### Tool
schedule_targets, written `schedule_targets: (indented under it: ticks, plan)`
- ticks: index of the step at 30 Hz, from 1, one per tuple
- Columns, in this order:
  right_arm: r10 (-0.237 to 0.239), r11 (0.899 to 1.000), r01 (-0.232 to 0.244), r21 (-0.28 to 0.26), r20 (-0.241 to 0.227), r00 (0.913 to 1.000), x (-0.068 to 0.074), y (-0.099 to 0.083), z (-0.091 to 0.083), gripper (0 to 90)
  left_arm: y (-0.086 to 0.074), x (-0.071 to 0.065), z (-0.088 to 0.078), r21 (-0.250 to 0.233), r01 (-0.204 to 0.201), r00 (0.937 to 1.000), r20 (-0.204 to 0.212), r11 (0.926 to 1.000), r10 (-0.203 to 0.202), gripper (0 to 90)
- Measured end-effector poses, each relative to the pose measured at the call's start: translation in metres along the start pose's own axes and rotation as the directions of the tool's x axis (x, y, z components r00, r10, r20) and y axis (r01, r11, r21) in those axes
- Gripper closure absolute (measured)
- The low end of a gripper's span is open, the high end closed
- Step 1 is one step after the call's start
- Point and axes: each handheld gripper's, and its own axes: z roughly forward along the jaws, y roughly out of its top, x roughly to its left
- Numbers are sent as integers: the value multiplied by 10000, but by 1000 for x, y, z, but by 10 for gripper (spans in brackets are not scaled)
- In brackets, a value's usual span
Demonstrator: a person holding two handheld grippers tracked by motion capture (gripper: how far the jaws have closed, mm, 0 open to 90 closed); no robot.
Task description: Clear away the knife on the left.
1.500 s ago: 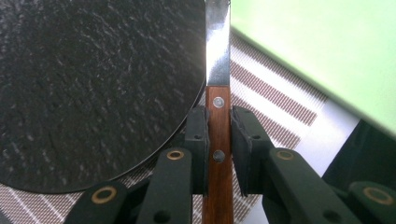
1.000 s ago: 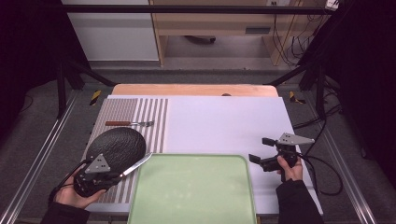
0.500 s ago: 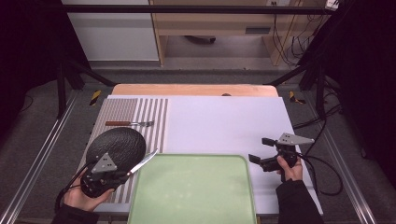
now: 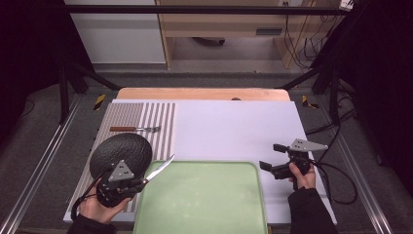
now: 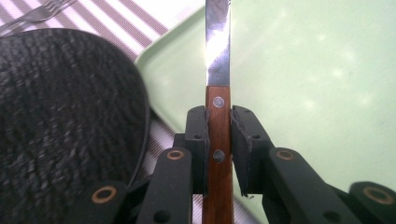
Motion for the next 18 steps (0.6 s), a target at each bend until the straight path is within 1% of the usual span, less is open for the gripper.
schedule_targets:
  ticks: [6, 9, 14, 18]
  plan:
    - [6, 10000, -6, -8, -11, 10000, 0, 0, 0, 3, 5, -14, 6, 111, 127, 9999, -18, 9999, -127, 769]
    - [21, 10000, -21, 11, -18, 10000, 0, 0, 0, 3, 5, -21, 8, 183, 169, 9999, -4, 9997, -168, 769]
    - [17, 10000, -17, 7, -24, 10000, 0, 0, 0, 3, 4, -33, 10, 307, 179, 9997, -166, 9994, -174, 769]
    - [19, 10000, -19, 8, -25, 10000, 1, 0, 0, 3, 1, -41, 14, 439, 135, 9999, -83, 9989, -131, 769]
